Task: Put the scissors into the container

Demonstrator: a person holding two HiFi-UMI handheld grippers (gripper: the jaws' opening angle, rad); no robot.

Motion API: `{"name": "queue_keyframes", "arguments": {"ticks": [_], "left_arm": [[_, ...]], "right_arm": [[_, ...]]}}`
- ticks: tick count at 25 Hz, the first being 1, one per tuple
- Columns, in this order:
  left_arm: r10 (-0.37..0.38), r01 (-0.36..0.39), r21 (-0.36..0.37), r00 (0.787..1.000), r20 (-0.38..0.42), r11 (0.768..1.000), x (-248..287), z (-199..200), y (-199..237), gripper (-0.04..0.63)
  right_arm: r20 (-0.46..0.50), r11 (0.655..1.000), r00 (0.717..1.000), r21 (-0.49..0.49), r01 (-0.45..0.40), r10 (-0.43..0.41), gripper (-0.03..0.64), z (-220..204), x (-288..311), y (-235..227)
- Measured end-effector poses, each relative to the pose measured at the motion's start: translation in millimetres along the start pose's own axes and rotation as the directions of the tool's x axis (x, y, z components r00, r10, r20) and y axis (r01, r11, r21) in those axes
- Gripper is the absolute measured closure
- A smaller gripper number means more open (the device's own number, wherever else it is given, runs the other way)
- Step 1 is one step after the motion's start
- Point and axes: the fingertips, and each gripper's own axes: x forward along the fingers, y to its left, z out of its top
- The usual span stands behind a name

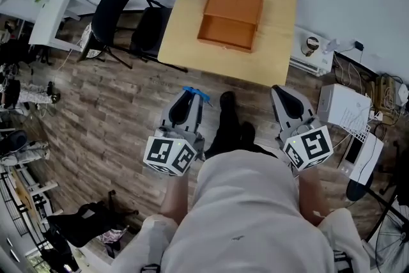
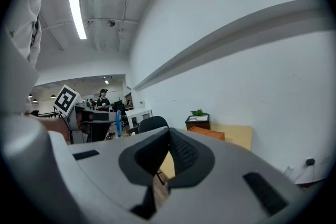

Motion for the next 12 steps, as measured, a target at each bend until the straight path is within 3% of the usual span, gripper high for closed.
{"name": "queue_keyframes", "arguments": {"ticks": [12], "left_arm": [[-0.052,0.051,-0.025,0.999,-0.017,0.998,75,26,52,0.531]], "right_arm": [[-0.037,0.999,0.999,-0.008,0.033,-0.033,0.618,21,73,-32]]}}
